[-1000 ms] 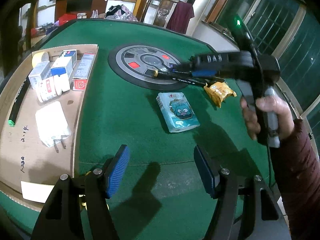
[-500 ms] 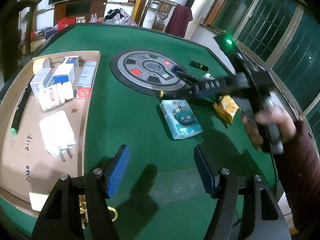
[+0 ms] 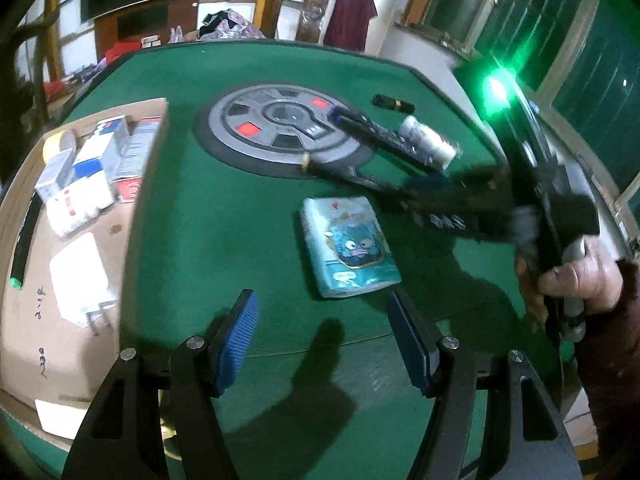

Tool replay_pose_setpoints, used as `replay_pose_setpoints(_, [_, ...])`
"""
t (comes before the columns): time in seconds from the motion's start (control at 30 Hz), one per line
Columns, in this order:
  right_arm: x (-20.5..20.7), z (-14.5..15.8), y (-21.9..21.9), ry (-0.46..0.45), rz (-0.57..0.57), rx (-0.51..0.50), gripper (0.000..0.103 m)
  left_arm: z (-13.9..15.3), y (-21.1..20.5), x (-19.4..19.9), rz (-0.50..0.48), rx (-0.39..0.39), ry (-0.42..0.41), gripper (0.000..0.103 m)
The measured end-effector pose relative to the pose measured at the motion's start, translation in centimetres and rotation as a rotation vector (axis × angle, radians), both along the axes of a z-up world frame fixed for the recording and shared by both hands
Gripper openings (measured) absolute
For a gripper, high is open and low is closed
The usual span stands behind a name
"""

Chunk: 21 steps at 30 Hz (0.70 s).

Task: Organize objects
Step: 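Grasp a black marker from the marker pile with the right gripper, then grasp the blue tissue pack with the left gripper while the right lifts the marker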

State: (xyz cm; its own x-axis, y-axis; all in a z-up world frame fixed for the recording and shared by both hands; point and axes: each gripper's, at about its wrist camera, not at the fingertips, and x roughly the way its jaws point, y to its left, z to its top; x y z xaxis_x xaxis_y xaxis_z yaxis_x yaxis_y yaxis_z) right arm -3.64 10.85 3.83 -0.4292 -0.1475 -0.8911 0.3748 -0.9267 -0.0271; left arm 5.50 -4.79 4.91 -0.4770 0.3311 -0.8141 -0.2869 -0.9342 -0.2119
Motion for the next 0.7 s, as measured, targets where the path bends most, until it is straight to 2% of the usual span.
replay_pose_setpoints(0.1, [-0.7,-0.3,-1.6,0.021,0.018,-0.026,0.013,-0.4,1.2,-0.1,-0.009,-0.034,-0.008,0.061])
replay_pose_setpoints(0.2, [-0.9,-0.4,-1.8,-0.02,0.0,-0.099,0.012,-0.8,1.8,-0.8,0.011,-0.057,-0.013,0.061])
replay_pose_setpoints(0.3, [-0.1,-0.4,0.4,-0.055,-0.062,-0.183,0.012,-1.5,2.8,-1.8,0.014,-0.106,-0.012,0.061])
replay_pose_setpoints(0.4, [1.3,-0.3,2.9,-0.076,-0.122,-0.237,0.012,-2.5,4.7,-3.1,-0.022,-0.141,-0.017,0.061])
replay_pose_setpoints(0.57, [3.1,-0.3,4.9,-0.081,-0.169,-0.298,0.012,-3.4,8.0,-4.8,-0.066,-0.238,0.02,0.092])
replay_pose_setpoints(0.7, [3.0,-0.7,5.0,-0.075,-0.181,-0.333,0.012,-3.7,8.9,-6.2,-0.057,-0.22,0.019,0.097])
